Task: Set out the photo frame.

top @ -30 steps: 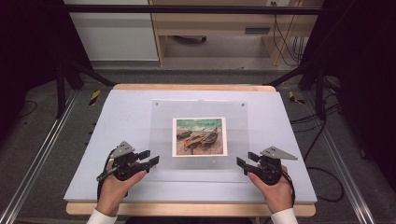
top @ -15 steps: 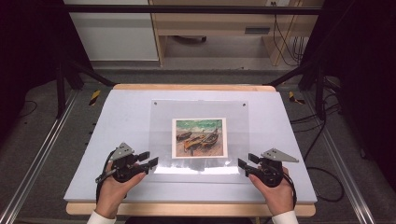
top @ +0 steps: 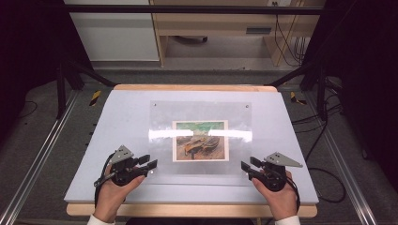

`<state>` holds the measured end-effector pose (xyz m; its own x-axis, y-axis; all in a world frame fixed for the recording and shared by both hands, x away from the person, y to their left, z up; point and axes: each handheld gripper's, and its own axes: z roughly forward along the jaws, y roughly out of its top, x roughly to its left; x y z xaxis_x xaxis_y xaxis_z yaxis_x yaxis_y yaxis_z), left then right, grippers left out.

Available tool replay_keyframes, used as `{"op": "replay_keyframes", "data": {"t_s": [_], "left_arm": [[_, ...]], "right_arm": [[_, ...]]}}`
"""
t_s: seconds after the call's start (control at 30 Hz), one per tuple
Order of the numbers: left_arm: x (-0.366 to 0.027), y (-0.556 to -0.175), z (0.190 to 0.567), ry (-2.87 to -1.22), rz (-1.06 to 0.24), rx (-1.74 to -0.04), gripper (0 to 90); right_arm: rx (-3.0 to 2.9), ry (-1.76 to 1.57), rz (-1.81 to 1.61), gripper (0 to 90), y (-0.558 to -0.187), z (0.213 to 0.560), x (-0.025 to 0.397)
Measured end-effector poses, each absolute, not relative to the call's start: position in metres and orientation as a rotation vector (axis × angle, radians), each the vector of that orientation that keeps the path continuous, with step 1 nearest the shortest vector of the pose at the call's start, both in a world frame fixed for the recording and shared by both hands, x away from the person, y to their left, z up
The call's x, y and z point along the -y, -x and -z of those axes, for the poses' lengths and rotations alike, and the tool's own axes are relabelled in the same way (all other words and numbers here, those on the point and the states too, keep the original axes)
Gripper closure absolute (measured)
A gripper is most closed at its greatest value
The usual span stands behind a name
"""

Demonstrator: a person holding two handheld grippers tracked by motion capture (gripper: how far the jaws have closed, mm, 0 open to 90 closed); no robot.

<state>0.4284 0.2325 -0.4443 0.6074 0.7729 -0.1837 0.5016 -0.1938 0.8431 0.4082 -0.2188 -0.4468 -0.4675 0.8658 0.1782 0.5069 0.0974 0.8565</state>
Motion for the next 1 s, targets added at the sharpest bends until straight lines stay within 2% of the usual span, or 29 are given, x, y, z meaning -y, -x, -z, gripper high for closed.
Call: {"op": "replay_keyframes", "data": {"t_s": [0.57, 1.0], "left_arm": [[-0.233, -0.403, 0.447, -1.925, -0.413, -1.007, 71.2], [-0.232, -0.391, 0.453, -1.957, -0.418, -0.998, 71.3]], "right_arm": [[-2.023, -1.356, -1.253, 71.0, -0.383, 0.449, 0.221], [-2.06, -1.351, -1.222, 71.4, -0.372, 0.452, 0.221]]}}
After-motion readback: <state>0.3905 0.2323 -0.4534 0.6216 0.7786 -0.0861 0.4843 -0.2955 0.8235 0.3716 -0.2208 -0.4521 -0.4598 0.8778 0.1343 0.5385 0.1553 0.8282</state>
